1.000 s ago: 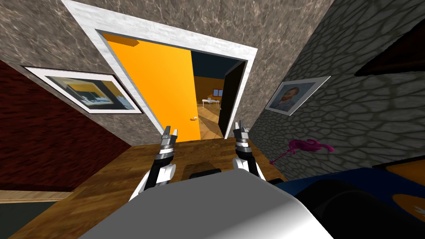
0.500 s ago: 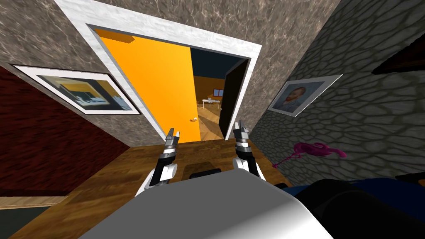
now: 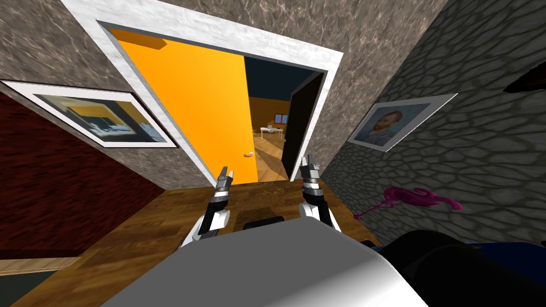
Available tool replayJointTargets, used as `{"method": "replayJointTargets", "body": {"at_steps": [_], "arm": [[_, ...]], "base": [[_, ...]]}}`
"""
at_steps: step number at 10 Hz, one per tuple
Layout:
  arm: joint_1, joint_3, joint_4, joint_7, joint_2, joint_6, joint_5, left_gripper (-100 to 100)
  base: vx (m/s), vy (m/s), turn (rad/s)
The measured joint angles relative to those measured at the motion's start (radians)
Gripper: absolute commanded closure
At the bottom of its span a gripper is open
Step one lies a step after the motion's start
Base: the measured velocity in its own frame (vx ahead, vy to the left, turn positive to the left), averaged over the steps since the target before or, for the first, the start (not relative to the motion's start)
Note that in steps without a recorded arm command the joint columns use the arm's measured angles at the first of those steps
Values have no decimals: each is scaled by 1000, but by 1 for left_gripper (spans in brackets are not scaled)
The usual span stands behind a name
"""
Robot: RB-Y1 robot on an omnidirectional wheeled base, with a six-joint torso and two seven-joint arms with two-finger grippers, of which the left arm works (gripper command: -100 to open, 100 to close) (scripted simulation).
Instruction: Push the door open
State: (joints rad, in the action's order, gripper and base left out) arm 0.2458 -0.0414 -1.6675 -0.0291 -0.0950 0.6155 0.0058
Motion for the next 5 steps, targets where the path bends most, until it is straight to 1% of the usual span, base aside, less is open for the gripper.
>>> {"method": "replayJointTargets", "body": {"at_steps": [1, 2, 3, 5], "arm": [[-10, 2, 25, -4, -4, 3, 1, -100], [-27, 3, 58, -6, -4, 5, 1, -100], [-40, 3, 95, -8, -5, 14, 1, -100], [-56, 1, 148, -12, -7, 24, 1, -100]], "base": [[82, -9, 15], [96, -15, 13], [111, 4, 16], [104, 1, 14]]}}
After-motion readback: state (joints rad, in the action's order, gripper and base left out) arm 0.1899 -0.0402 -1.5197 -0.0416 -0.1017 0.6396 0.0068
